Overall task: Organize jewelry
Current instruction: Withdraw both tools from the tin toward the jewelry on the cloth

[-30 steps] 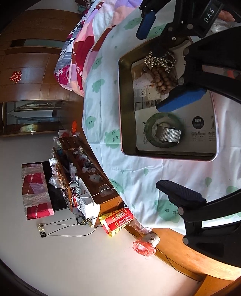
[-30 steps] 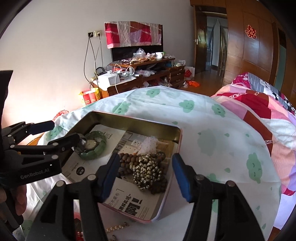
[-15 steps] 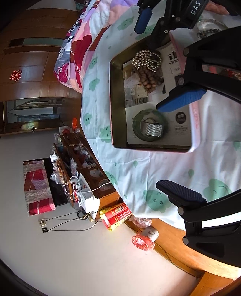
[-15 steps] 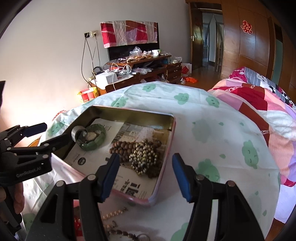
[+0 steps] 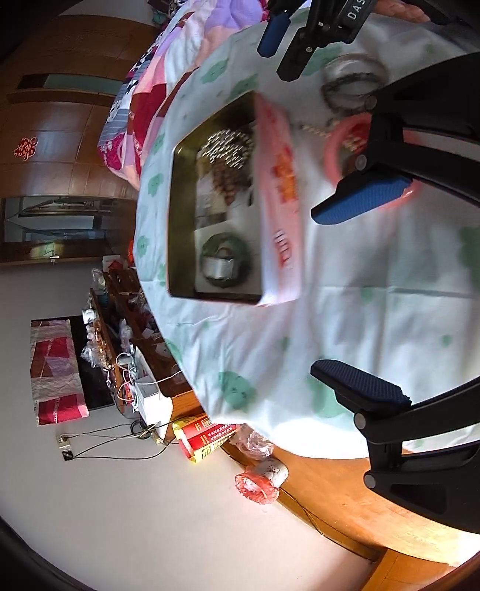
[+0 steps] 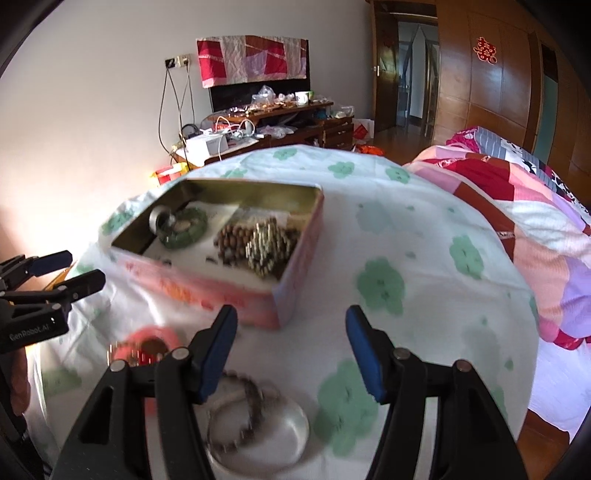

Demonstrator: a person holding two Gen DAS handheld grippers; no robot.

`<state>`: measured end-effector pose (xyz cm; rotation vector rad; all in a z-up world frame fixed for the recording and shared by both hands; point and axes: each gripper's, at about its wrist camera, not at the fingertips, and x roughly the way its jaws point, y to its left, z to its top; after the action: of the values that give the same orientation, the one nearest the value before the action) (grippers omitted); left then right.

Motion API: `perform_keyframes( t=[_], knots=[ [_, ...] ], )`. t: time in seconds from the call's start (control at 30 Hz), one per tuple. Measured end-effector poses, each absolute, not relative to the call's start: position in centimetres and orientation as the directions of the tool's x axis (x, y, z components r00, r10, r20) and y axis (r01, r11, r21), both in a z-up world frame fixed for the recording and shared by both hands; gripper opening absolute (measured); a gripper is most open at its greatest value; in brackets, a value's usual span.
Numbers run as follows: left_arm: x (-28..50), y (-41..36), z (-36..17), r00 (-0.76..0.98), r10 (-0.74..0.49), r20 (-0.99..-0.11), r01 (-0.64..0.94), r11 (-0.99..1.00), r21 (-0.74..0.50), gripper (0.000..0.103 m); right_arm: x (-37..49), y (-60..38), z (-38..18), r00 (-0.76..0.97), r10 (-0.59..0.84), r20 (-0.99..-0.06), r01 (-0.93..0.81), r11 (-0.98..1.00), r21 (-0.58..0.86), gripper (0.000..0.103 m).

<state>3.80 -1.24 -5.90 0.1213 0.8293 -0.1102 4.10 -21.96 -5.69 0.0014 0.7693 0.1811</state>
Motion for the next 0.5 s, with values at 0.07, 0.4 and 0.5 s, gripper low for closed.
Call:
perform_keyframes(
  t=[0.07,0.4,0.5],
  knots=[
    [3.0,-1.6,-5.8,0.675,-0.053,-0.736,0.153,0.986,0.070,0.076,3.0,-22.1,-5.9,0.703,0.149,-0.695,-0.160,0.986,0.049,0.064],
    [0.2,-3.6,-5.8,0.679,-0.097,-0.727,0.187,0.981,0.045,0.076,-1.4,-22.9,-6.2,0.719,0.098,-0.688,-0.140,0.990,-0.005,0.064],
    [0.0,-4.6,-6.1,0.669,-0.122,-0.733,0.221,0.975,0.040,0.076,-1.5,-23.4,-6.6,0.717,0.076,-0.693,-0.117,0.993,-0.012,0.064]
  ],
)
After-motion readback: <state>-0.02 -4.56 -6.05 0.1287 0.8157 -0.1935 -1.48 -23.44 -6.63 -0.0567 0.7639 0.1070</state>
